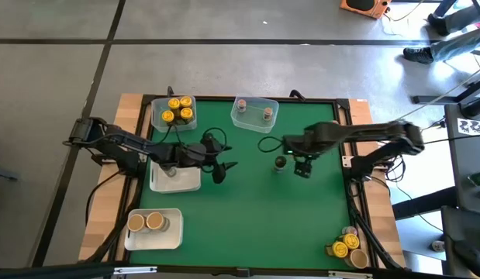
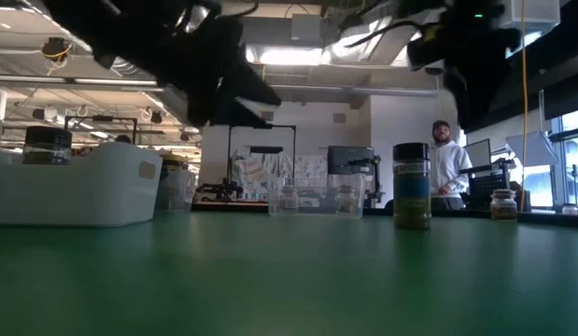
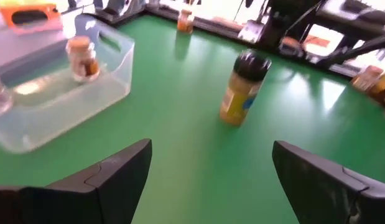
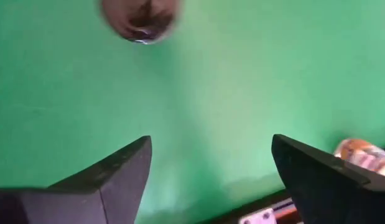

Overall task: Sort spices by type
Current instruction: Put the black seasoning bottle into the top white bin

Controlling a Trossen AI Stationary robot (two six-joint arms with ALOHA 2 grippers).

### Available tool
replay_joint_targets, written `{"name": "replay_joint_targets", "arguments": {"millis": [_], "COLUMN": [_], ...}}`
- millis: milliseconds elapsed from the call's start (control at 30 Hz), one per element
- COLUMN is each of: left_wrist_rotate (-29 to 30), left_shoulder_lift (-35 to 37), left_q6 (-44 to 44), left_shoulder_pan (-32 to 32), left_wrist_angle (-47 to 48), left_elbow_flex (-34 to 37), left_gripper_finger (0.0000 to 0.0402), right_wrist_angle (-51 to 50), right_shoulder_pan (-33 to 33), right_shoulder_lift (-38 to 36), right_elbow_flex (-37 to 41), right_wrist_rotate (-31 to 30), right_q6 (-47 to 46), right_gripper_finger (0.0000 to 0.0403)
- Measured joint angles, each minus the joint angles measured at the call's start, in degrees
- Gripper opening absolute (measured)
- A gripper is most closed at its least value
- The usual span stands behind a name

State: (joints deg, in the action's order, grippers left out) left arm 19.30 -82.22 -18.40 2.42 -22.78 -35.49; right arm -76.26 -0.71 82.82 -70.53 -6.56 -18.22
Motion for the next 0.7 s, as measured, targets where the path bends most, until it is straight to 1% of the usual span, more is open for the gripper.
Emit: {"name": "replay_joint_targets", "arguments": {"millis": [133,233,333,500,600,700], "left_wrist_rotate": [0.0,-0.2,-2.4,-6.1,-6.8,-7.8], "left_shoulder_lift": [-2.6,-6.6,-12.0,-21.4,-26.1,-30.0], "left_q6": [2.4,4.5,5.7,6.1,7.3,9.2], "left_shoulder_pan": [0.2,0.2,0.1,-0.4,-0.8,-1.4], "left_wrist_angle": [0.2,1.6,5.7,17.4,25.3,29.8], "left_elbow_flex": [-4.4,-10.2,-17.6,-32.2,-40.4,-47.1], "left_gripper_finger": [0.0331,0.0331,0.0331,0.0331,0.0331,0.0331], "right_wrist_angle": [7.5,14.2,21.0,28.1,31.1,33.4], "right_shoulder_pan": [1.7,2.7,3.1,3.0,3.0,3.0], "right_shoulder_lift": [-10.2,-16.5,-21.1,-24.0,-24.0,-24.0], "right_elbow_flex": [10.1,17.8,24.7,32.5,35.4,37.4], "right_wrist_rotate": [-6.9,-8.6,-8.9,-9.4,-10.8,-11.3], "right_q6": [-5.5,-9.0,-11.5,-14.0,-15.1,-15.2], "right_gripper_finger": [0.0331,0.0331,0.0331,0.0331,0.0331,0.0331]}}
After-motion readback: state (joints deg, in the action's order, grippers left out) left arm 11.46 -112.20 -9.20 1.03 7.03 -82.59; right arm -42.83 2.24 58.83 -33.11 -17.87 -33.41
